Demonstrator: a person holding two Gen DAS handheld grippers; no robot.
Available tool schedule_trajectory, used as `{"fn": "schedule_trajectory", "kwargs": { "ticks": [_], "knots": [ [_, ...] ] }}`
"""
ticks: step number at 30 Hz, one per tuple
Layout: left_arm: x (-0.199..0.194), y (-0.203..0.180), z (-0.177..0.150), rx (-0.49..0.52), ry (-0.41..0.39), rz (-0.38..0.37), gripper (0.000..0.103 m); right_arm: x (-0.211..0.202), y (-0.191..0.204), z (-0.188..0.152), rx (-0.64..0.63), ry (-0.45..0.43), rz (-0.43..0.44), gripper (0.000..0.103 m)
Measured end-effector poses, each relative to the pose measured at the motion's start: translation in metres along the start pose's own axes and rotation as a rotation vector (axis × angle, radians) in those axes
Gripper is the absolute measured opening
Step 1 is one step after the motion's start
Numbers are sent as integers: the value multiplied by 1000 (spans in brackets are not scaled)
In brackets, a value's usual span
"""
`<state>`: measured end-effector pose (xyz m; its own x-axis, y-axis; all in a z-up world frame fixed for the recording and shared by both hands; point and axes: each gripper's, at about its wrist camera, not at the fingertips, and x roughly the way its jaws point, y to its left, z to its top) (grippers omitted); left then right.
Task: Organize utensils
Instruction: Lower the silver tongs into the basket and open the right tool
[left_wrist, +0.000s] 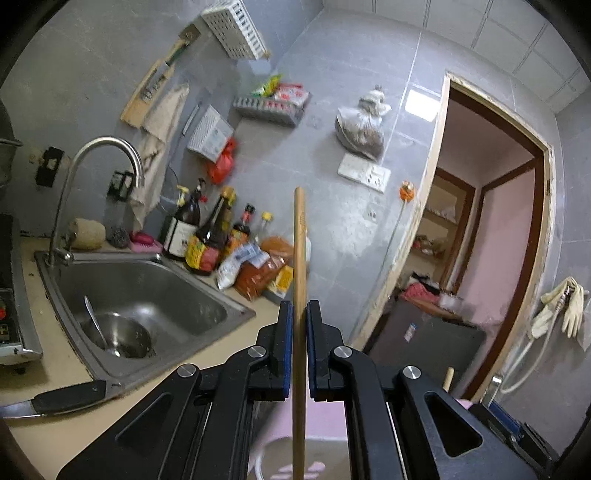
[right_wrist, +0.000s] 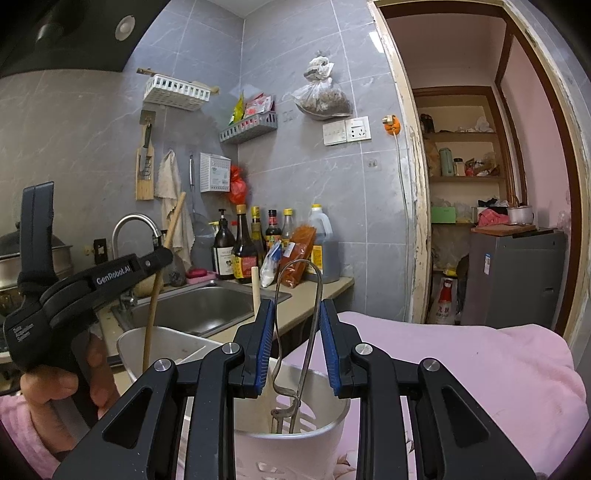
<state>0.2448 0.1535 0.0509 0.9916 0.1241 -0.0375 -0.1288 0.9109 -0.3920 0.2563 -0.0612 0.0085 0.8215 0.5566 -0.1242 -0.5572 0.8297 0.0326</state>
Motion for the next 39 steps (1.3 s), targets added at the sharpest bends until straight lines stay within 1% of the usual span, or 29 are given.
{"fn": "schedule_trajectory", "kwargs": {
  "ticks": [9,14,18,22,26,29,34,36,39],
  "knots": [
    [-5,3,-13,-25,-60,1,5,-1,0,-1,-6,-2,2,23],
    [-11,0,-15,11,-39,-19,5,-1,0,-1,-5,-2,4,23],
    [-14,-3,-17,40,15,-30,5,0,0,-1,-1,0,7,23],
    [-17,-8,-23,77,34,-21,5,0,1,0,1,3,16,23],
    [-16,-7,-25,75,58,-26,5,-3,2,1,-3,-8,21,24],
    [-13,-4,-25,56,80,-44,5,-4,2,1,-5,-16,22,24],
    [-17,-2,-24,38,76,-52,5,-3,3,1,-4,-17,24,25],
    [-20,-2,-24,40,69,-56,5,-3,2,1,2,-23,27,32],
    [-24,-5,-25,76,36,-37,5,-5,1,0,10,-36,28,34]
  ]
}}
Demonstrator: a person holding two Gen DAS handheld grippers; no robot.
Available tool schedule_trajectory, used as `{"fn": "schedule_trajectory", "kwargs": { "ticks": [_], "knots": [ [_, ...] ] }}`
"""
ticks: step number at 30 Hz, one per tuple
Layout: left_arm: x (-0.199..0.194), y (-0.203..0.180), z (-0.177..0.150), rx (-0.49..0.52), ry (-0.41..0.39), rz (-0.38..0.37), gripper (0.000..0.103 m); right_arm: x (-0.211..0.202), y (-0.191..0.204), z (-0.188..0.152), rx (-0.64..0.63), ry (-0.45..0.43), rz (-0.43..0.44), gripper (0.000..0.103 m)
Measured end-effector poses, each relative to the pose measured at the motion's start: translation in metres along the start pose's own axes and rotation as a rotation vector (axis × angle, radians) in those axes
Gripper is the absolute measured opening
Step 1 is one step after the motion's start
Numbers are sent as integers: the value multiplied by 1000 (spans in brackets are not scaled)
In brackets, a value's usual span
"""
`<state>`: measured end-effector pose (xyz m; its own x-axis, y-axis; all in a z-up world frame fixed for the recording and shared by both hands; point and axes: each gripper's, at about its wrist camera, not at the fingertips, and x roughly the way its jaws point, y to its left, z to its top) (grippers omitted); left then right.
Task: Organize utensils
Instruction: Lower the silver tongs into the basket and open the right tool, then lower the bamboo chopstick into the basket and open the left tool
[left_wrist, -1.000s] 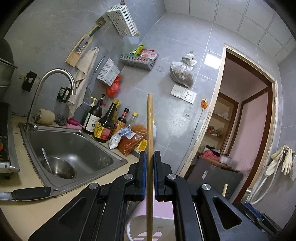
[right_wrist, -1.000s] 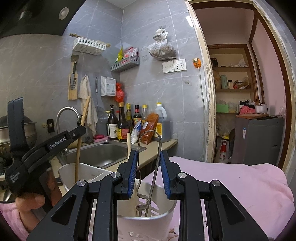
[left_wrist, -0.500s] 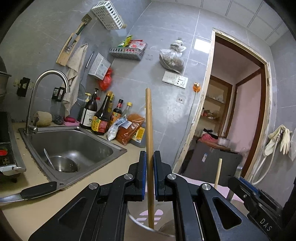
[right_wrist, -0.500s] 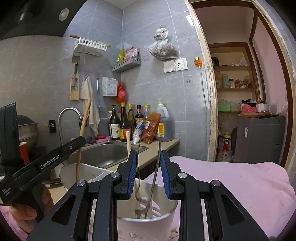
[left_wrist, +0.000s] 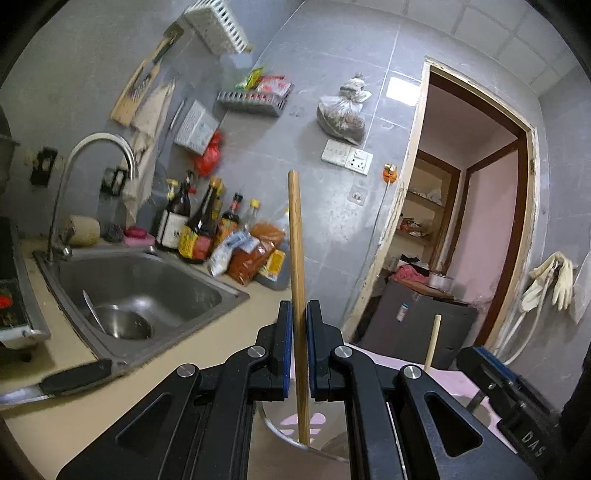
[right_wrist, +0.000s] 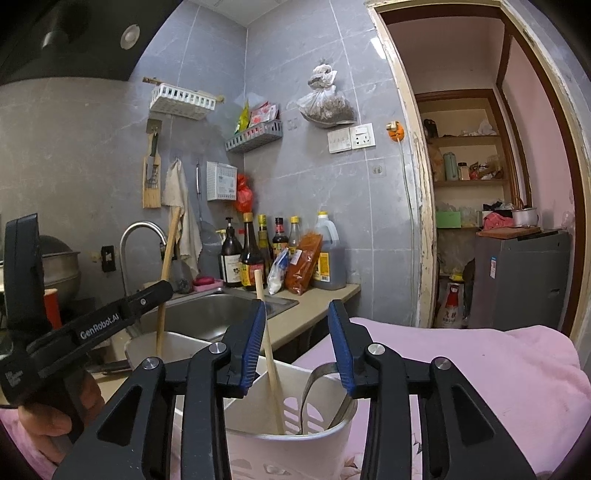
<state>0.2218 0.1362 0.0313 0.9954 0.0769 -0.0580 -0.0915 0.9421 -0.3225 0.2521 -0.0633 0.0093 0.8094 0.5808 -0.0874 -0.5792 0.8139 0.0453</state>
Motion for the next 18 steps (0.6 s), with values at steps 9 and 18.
{"fn": "schedule_trajectory", "kwargs": {
  "ticks": [9,18],
  "knots": [
    [-8,3,1,-5,-133,63,5,-1,4,-1,-12,-10,0,34],
    [-5,5,-5,10,-60,50,5,-3,6,-2,-18,-18,3,41]
  ]
}}
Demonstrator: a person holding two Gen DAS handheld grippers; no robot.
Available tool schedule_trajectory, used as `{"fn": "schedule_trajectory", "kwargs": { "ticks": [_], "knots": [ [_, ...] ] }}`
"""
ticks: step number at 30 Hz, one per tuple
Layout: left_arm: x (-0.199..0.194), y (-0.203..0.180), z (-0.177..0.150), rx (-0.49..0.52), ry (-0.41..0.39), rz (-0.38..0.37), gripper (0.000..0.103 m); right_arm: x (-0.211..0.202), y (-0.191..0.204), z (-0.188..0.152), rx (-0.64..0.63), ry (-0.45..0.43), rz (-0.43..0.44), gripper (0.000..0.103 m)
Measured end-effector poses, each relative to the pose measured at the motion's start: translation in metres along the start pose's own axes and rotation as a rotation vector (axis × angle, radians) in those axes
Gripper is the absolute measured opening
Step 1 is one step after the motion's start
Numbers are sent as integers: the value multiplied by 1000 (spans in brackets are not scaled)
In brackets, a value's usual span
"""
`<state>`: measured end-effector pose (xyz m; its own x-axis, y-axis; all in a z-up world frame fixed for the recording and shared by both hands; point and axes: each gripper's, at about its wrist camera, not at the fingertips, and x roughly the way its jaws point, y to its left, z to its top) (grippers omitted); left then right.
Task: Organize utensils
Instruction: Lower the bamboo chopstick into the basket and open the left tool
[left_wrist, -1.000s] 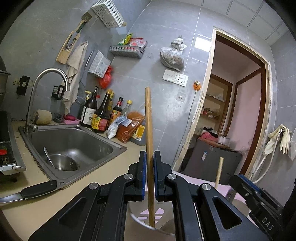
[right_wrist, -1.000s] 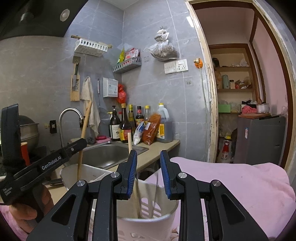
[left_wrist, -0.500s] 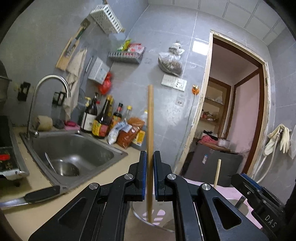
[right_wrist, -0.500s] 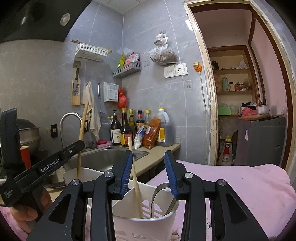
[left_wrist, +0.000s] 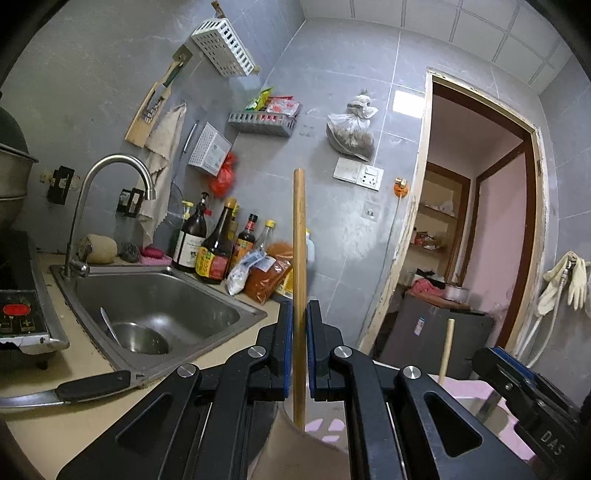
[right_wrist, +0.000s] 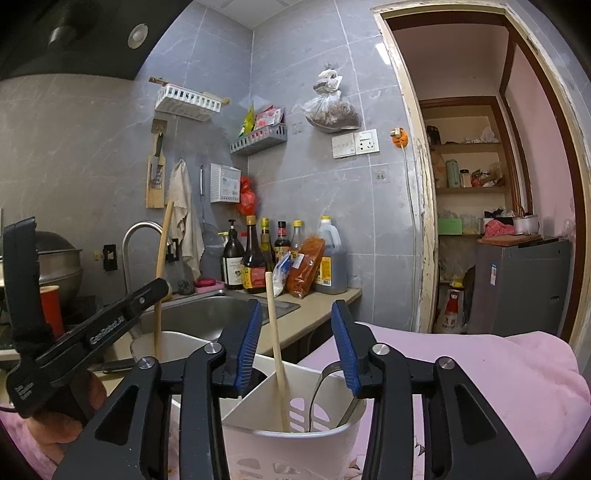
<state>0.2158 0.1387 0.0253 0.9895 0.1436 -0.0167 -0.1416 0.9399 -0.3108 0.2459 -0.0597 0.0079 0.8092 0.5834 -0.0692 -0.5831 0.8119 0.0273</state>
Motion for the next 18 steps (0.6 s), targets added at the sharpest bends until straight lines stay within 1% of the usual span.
{"fn": "schedule_trajectory", "kwargs": {
  "ticks": [4,5,8,10,11,12,13,15,18],
  "knots": [
    [-5,-2,3,-2,14,-8,6,-5,-2,3,15,-17,-1,47],
    [-6,-2,4,-2,20,-13,8,-7,-3,5,17,-23,-6,49],
    [-10,-5,5,2,27,-41,22,-13,-8,13,37,-38,-21,53],
    [-13,-7,7,0,38,-55,23,-20,-13,19,48,-45,-45,58],
    [-14,-8,8,-5,45,-64,23,-25,-17,21,53,-48,-58,64],
    [-15,-10,9,-12,58,-76,24,-30,-20,23,55,-51,-67,67],
    [-16,-13,11,-15,68,-89,26,-35,-22,24,54,-55,-77,67],
    [-22,-22,14,-13,77,-120,39,-48,-29,28,42,-61,-115,71],
    [-32,-37,17,-1,92,-174,52,-70,-40,31,37,-75,-162,78]
  ]
}}
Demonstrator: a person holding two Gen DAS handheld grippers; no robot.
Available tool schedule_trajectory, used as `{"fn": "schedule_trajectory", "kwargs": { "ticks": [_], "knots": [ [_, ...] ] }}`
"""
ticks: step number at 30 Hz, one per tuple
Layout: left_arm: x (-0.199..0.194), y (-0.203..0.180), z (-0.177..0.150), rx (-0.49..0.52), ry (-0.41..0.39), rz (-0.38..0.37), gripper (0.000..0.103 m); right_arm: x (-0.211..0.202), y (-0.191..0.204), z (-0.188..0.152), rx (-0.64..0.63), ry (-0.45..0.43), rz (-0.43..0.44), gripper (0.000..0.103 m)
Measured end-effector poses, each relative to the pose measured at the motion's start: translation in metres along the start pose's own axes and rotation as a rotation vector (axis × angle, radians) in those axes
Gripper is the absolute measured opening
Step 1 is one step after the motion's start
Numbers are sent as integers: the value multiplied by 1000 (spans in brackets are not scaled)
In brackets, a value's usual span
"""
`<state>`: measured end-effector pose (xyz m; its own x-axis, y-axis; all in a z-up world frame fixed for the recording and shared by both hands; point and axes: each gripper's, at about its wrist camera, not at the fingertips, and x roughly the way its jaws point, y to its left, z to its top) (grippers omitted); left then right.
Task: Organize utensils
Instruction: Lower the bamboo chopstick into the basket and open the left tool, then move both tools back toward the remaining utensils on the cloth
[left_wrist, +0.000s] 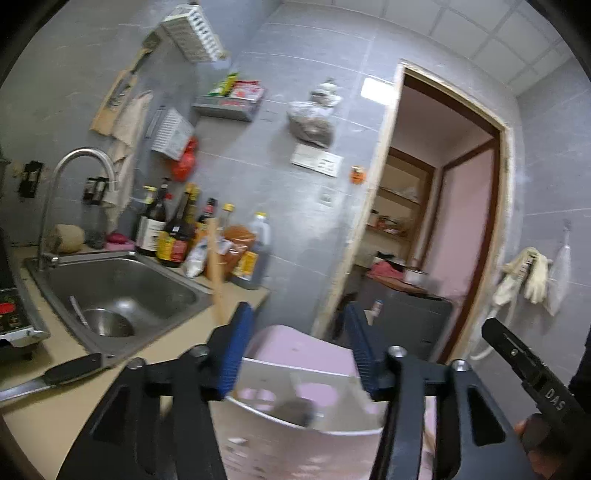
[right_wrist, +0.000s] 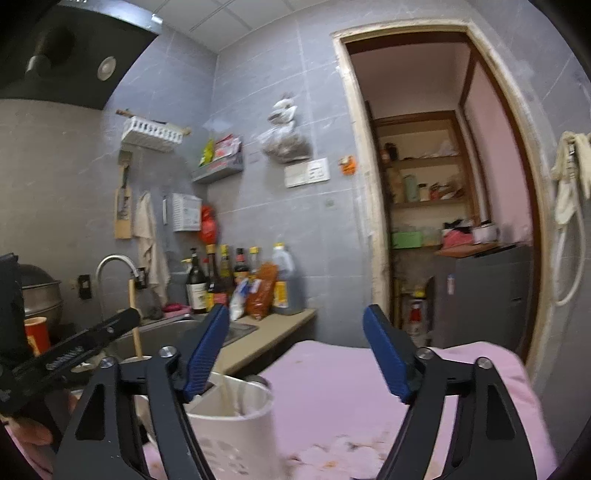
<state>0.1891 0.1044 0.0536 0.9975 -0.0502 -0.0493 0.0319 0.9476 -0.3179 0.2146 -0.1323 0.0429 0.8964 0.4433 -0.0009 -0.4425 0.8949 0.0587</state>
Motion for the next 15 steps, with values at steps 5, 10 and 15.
{"fn": "schedule_trajectory", "kwargs": {
  "ticks": [5,10,15],
  "knots": [
    [-8,-39,-6,86,50,-79,74,-35,-22,3,-25,-2,-73,88],
    [-8,-69,-16,117,129,-157,92,-64,-43,0,-58,19,-139,102],
    [-3,-92,-27,127,224,-214,96,-87,-66,-8,-80,62,-201,103]
  ]
}}
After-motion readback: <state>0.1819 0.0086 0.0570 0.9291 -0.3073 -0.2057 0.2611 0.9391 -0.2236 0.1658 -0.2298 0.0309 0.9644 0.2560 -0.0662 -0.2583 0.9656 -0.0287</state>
